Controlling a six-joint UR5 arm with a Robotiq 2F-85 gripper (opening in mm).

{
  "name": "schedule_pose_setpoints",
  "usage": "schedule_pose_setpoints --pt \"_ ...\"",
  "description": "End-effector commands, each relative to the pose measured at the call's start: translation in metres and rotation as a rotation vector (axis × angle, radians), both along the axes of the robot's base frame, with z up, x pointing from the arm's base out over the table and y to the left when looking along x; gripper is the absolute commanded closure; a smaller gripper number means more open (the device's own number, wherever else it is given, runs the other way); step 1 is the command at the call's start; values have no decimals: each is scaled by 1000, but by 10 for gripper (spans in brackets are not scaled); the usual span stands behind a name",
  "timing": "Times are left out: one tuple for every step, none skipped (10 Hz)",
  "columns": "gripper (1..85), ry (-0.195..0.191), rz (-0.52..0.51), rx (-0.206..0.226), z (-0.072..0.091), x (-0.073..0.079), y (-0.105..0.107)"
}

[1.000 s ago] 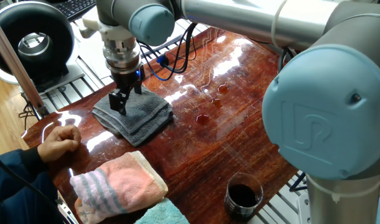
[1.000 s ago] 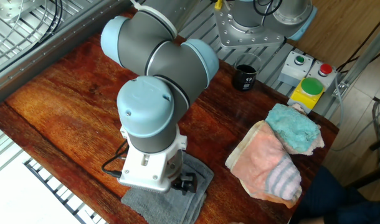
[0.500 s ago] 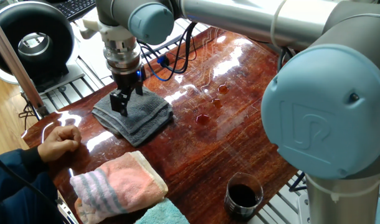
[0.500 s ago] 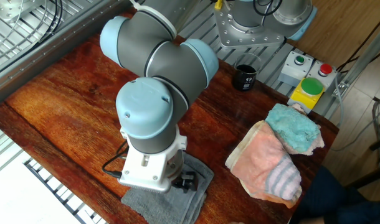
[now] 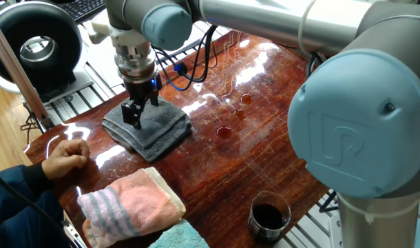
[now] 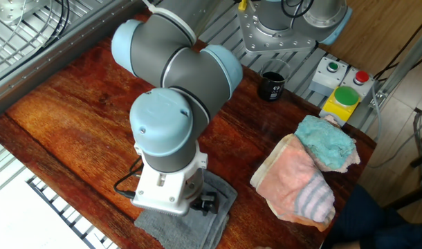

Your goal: Clean the table with a cloth

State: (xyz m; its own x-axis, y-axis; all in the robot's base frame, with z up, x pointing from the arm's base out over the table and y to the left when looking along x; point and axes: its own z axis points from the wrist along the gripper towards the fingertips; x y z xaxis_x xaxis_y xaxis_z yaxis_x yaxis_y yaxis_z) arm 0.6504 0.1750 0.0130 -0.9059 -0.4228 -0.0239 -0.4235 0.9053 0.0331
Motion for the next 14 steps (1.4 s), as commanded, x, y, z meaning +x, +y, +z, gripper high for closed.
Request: schedule_pose_setpoints --pt "7 -32 -20 8 -8 9 2" --pt "7 -35 -17 8 -8 9 3" --pt "7 -40 -16 6 -11 10 2" --pt "7 -57 -4 11 -14 13 1" --pt "7 -75 9 15 -16 16 -1" --pt "7 -89 23 14 -18 17 -4" --pt "23 -114 29 10 -18 22 -7" --pt "127 -131 14 -12 -18 27 -13" --pt "303 -137 -12 -27 -16 28 -17" --pt "477 -144 -30 -35 -14 30 -20" --pt "567 -151 -42 -43 -12 32 -22" --pt "763 -154 -77 -67 -11 33 -28" --pt "847 -156 -78 -70 -9 33 -28" --pt "847 -162 -73 -68 -9 34 -28"
